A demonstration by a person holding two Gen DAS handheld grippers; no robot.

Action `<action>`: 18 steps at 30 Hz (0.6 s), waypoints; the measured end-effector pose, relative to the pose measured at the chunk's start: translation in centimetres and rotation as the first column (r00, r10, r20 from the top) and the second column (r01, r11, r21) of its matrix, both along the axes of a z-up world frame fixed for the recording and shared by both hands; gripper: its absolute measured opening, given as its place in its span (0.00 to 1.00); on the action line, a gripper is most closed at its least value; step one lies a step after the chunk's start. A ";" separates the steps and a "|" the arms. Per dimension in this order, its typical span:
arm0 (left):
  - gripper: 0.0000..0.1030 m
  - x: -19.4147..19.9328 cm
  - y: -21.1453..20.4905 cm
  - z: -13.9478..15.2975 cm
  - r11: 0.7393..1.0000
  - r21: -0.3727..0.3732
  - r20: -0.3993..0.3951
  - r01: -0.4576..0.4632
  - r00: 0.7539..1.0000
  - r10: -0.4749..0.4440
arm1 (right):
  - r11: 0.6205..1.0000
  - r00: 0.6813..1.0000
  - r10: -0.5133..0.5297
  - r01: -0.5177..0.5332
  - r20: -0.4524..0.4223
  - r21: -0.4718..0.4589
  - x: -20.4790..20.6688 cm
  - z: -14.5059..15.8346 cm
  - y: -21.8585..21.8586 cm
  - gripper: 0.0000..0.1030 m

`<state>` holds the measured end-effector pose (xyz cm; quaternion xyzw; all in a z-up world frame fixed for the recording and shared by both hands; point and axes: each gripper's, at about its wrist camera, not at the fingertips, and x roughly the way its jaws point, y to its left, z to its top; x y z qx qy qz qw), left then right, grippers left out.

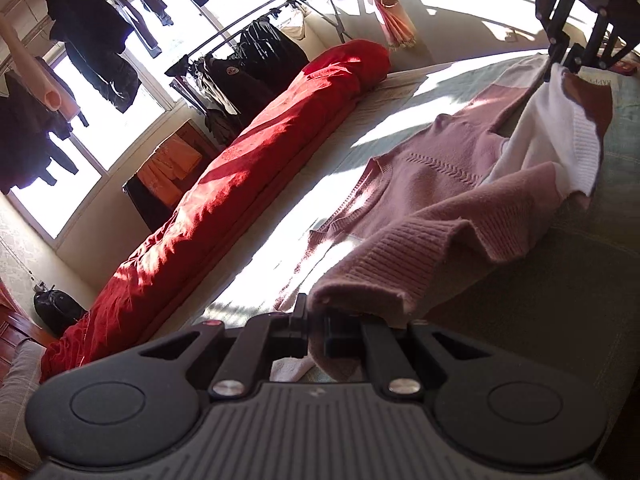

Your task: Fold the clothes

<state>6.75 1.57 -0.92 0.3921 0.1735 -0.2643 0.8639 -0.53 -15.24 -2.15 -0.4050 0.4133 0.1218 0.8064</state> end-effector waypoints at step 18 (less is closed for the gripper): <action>0.05 -5.6 1.4 -4.3 0.996 0.086 -0.160 0.026 0.987 -0.012 | 0.985 0.971 -0.150 0.164 -0.184 0.058 -3.5 -5.0 -3.6 0.07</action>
